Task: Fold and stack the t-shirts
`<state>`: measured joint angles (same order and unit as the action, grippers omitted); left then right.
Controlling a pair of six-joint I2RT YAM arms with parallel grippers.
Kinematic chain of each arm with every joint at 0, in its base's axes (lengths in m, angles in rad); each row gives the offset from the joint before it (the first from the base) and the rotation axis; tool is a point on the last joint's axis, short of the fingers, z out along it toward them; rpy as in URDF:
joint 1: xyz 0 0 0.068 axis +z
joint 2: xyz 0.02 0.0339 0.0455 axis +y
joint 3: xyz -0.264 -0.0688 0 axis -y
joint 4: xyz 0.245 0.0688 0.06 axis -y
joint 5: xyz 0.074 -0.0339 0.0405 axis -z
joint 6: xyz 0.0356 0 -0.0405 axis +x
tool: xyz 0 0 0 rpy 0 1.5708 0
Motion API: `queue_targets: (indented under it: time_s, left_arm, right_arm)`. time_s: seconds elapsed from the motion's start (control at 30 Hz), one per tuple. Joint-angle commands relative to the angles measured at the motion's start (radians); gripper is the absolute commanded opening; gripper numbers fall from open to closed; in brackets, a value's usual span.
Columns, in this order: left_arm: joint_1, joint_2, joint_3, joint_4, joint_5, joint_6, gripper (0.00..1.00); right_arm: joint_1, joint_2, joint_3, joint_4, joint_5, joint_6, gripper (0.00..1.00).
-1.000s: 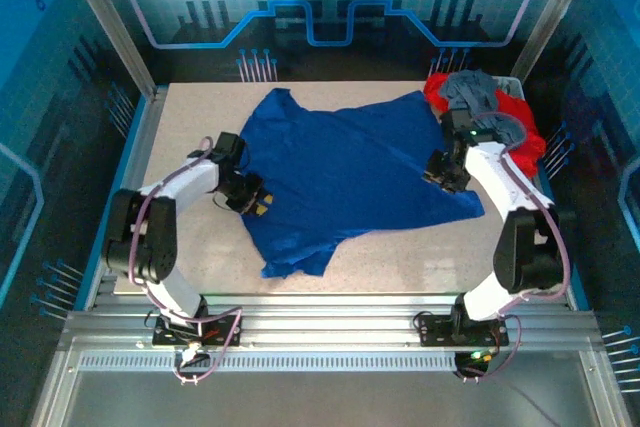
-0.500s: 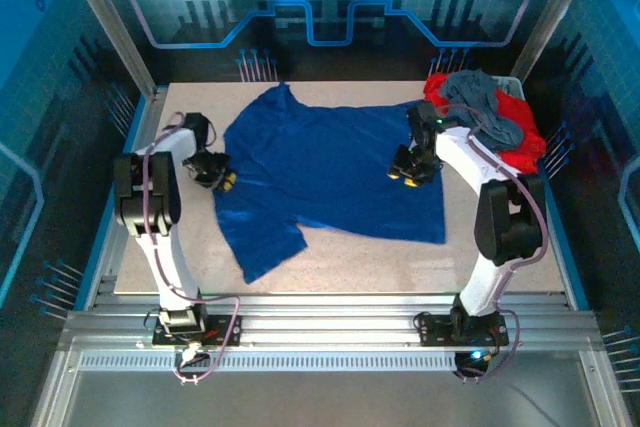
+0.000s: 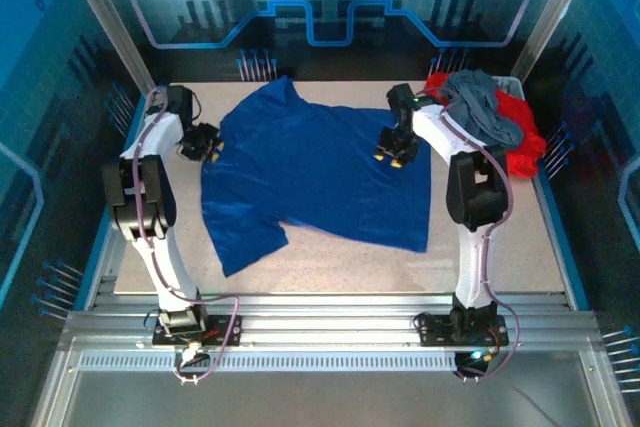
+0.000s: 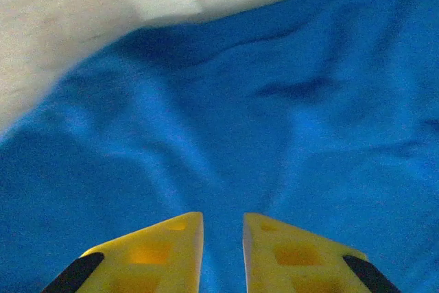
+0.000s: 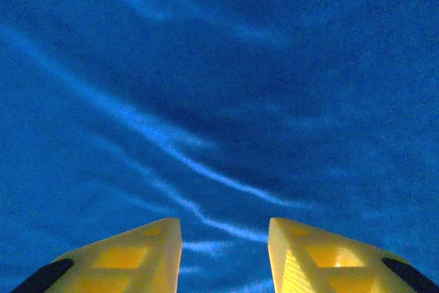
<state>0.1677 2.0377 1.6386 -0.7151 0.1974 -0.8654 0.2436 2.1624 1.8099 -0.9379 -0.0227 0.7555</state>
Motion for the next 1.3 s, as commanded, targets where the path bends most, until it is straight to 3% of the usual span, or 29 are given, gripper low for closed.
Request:
queue_targets:
  time_s: [0.0,0.1,0.2,0.33,0.5,0.6,0.8,1.1,1.27]
  left_arm:
    - [-0.042,0.196,0.181,0.094,0.086,-0.006,0.24]
    - [-0.055,0.335,0.337,0.052,0.082,-0.018,0.24]
    - [-0.055,0.373,0.350,-0.021,0.040,-0.053,0.19]
    - [-0.036,0.249,0.089,-0.037,-0.005,-0.063,0.15]
    - [0.079,-0.025,-0.379,0.107,0.005,-0.091,0.12]
    - [0.116,-0.100,-0.446,0.130,0.026,-0.068,0.12]
    - [0.080,-0.106,-0.274,0.121,0.037,-0.075,0.18]
    - [0.017,0.215,0.204,-0.009,0.012,-0.067,0.19]
    - [0.003,0.370,0.350,-0.069,0.044,-0.063,0.19]
  right_arm:
    - [-0.020,0.061,0.058,-0.068,0.042,0.079,0.39]
    - [-0.031,0.093,0.076,-0.064,0.022,0.089,0.39]
    - [-0.032,0.126,0.093,-0.064,-0.022,0.074,0.39]
    - [-0.019,0.149,0.097,-0.057,-0.040,0.047,0.39]
    - [-0.001,0.159,0.121,-0.050,-0.049,0.023,0.39]
    - [0.005,0.209,0.147,-0.054,-0.060,0.013,0.40]
    - [0.008,0.238,0.176,-0.068,-0.062,0.007,0.40]
    - [0.008,0.234,0.228,0.008,-0.074,-0.004,0.40]
    - [0.004,0.368,0.396,-0.050,-0.114,0.021,0.39]
